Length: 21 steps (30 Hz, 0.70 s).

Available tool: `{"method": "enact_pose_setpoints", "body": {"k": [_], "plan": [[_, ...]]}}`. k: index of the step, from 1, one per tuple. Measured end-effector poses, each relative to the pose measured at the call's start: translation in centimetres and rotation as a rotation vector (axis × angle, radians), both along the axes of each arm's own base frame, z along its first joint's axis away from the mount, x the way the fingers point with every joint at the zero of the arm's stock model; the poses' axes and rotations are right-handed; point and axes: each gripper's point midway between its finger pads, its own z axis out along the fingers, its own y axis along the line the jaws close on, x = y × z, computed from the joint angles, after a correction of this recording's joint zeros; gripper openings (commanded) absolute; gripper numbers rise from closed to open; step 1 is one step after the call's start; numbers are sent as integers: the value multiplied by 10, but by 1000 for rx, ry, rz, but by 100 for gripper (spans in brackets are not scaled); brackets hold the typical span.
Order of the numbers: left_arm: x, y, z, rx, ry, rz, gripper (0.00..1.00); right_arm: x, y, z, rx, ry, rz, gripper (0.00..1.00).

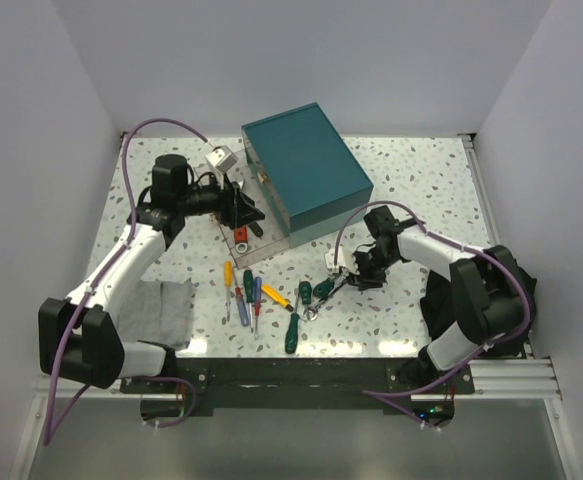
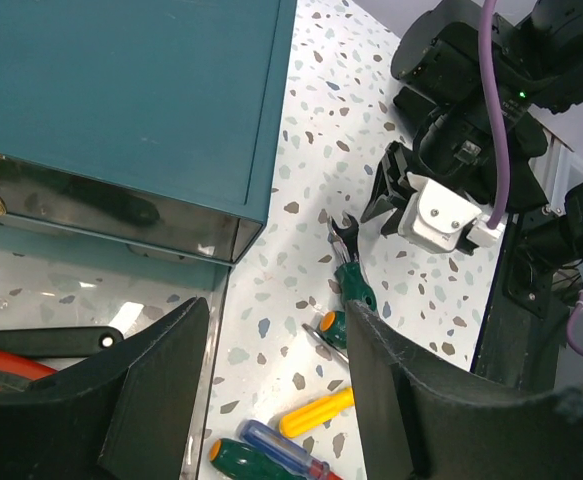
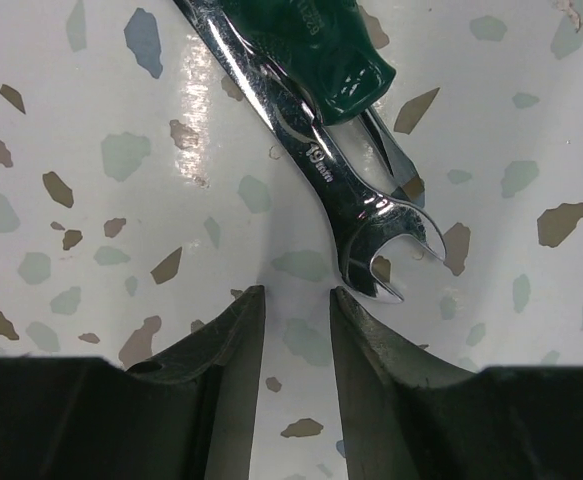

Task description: Sort the tools into containers

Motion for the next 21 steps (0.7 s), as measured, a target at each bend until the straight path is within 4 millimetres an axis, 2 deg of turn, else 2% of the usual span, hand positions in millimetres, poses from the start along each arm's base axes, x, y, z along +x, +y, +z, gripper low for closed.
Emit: {"method": "enact_pose_setpoints", "body": {"k": [8, 12, 21], "plan": [[4, -2, -4, -7, 7, -7, 62, 1, -4, 17, -14, -54, 54, 38], [5, -3, -6, -8, 15, -8, 62, 5, -3, 18, -12, -59, 53, 41], [11, -5, -16, -8, 36, -10, 62, 20, 3, 3, -19, -45, 69, 41]]}}
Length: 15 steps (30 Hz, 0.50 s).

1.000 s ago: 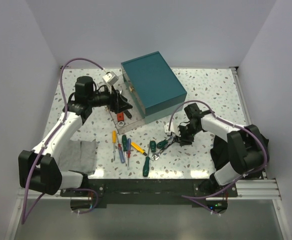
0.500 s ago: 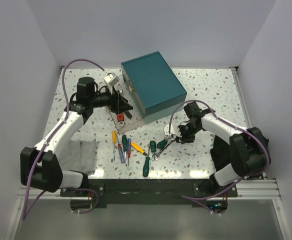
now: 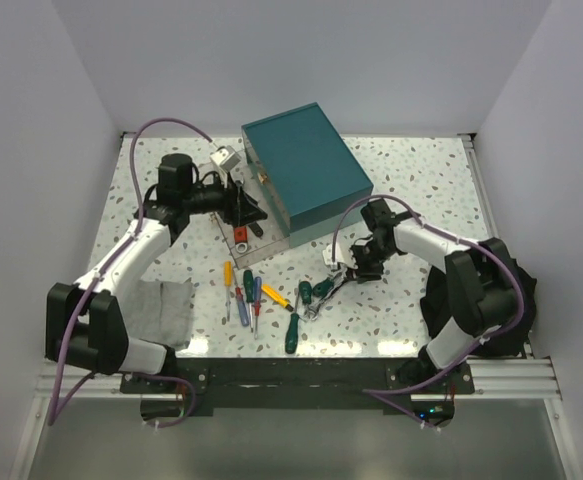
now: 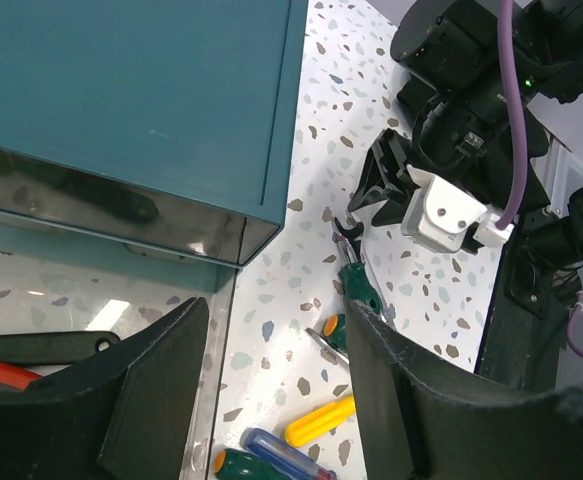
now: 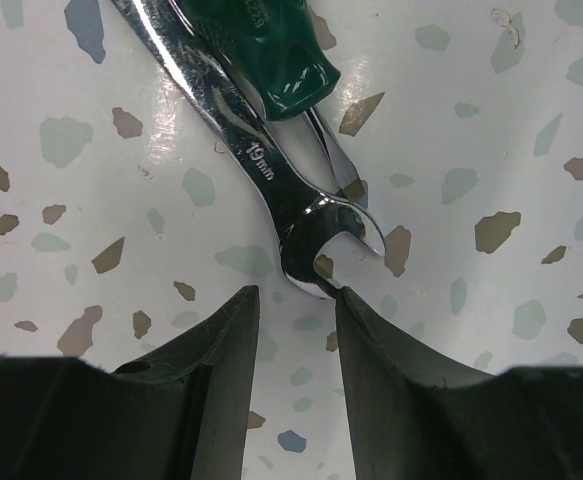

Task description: Sort the tools into containers

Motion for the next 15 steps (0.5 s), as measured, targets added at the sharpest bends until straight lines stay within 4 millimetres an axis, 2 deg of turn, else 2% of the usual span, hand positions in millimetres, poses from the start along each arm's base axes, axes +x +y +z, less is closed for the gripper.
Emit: {"method": "enact_pose_setpoints", "body": {"k": [6, 15], "plan": [[7, -3, -5, 0, 19, -1, 62, 2, 4, -3, 1, -18, 49, 41], [6, -17, 0, -7, 8, -33, 62, 0, 7, -6, -8, -29, 112, 40]]}}
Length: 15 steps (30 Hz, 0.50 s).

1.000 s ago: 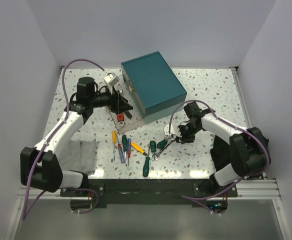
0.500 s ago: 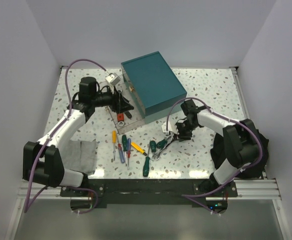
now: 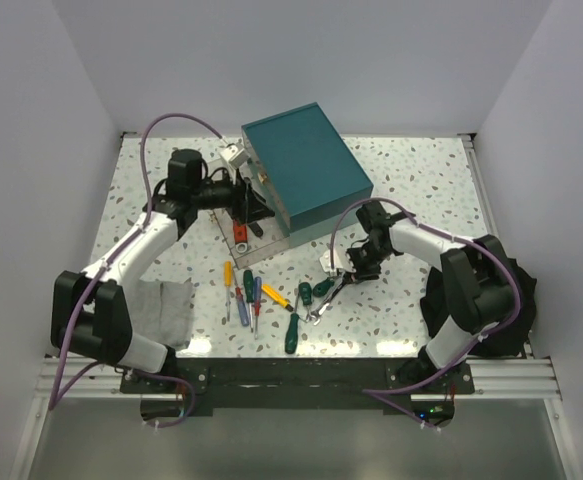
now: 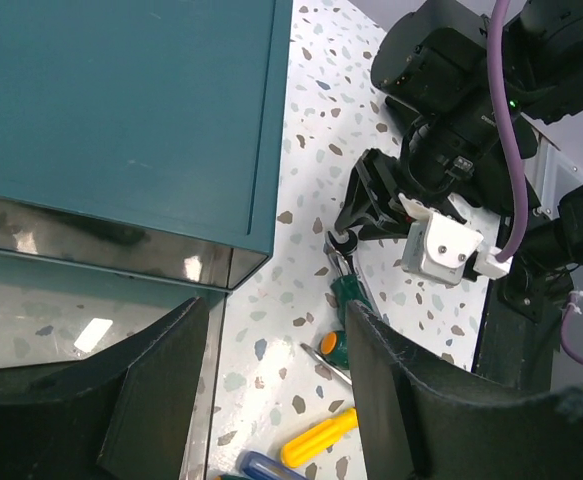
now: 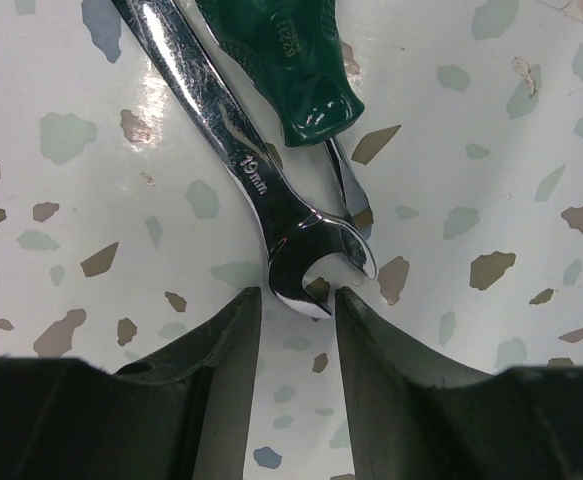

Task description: Sort the tools into containers

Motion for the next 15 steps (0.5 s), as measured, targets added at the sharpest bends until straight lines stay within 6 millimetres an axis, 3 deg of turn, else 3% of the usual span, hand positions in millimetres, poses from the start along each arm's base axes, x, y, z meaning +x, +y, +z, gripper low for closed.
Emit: {"method": "enact_pose_setpoints", "body": {"k": [3, 7, 15], "plan": [[0, -4, 0, 0, 0, -9, 62, -2, 0, 0, -8, -4, 30, 27], [-1, -6, -2, 2, 6, -13, 62, -7, 0, -1, -39, -5, 75, 2], [6, -12, -7, -22, 43, -2, 62, -10, 0, -1, -16, -113, 84, 0]]}}
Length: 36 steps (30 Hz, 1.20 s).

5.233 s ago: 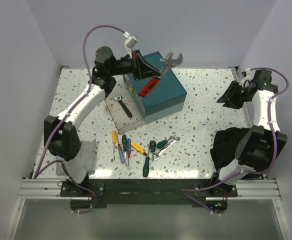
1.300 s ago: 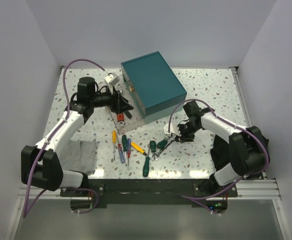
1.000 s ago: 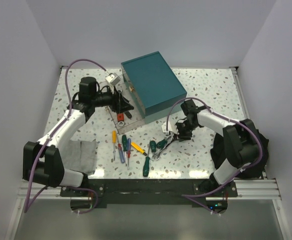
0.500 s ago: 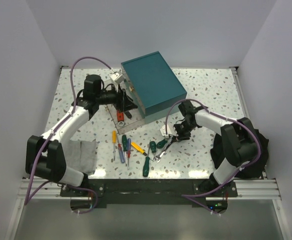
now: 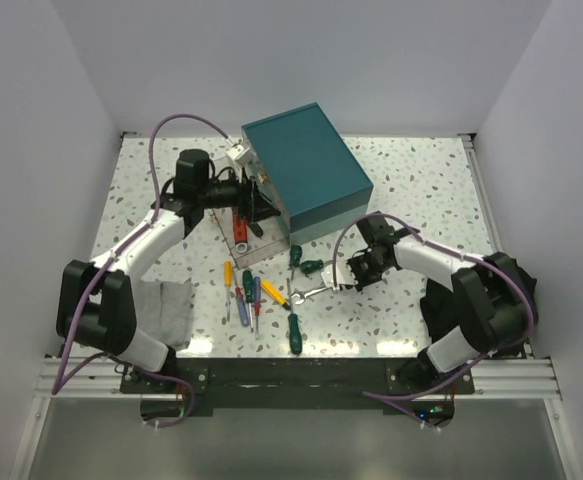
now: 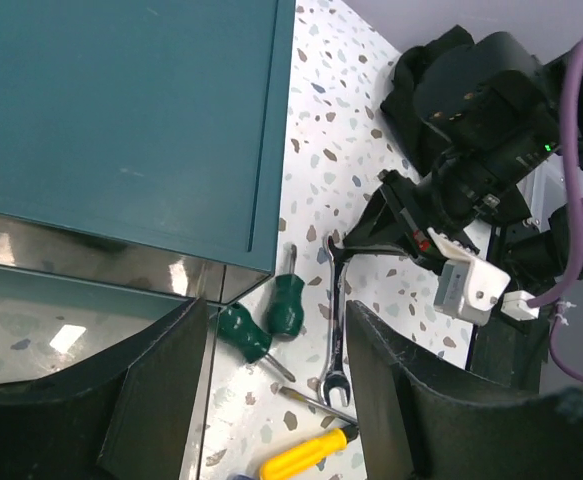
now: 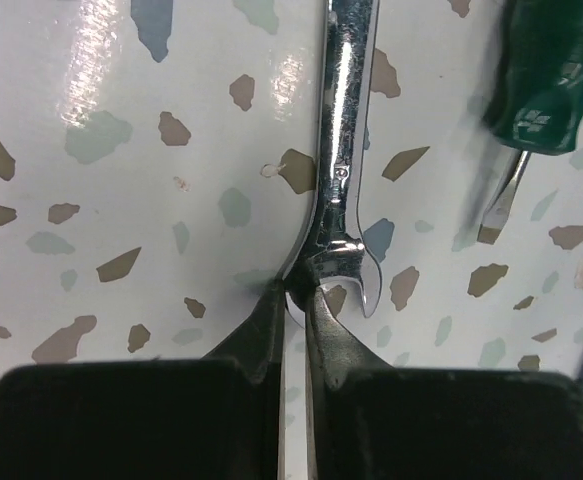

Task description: Sort the tools into containers

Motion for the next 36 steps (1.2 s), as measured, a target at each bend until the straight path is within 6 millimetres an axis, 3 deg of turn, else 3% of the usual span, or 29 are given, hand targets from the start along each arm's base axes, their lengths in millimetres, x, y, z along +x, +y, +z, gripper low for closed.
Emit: {"method": "enact_pose_setpoints", "body": {"k": [12, 18, 27, 36], "plan": [[-34, -66, -67, 120, 81, -206, 61, -35, -21, 3, 44, -143, -25, 0], [-68, -93, -108, 236, 115, -354, 59, -43, -28, 3, 64, -208, -48, 0], [-95, -118, -115, 285, 45, -440, 57, -46, -33, 3, 94, -306, -56, 0], [-97, -123, -111, 322, -29, -443, 58, -46, -34, 4, 111, -359, -46, 0]]}}
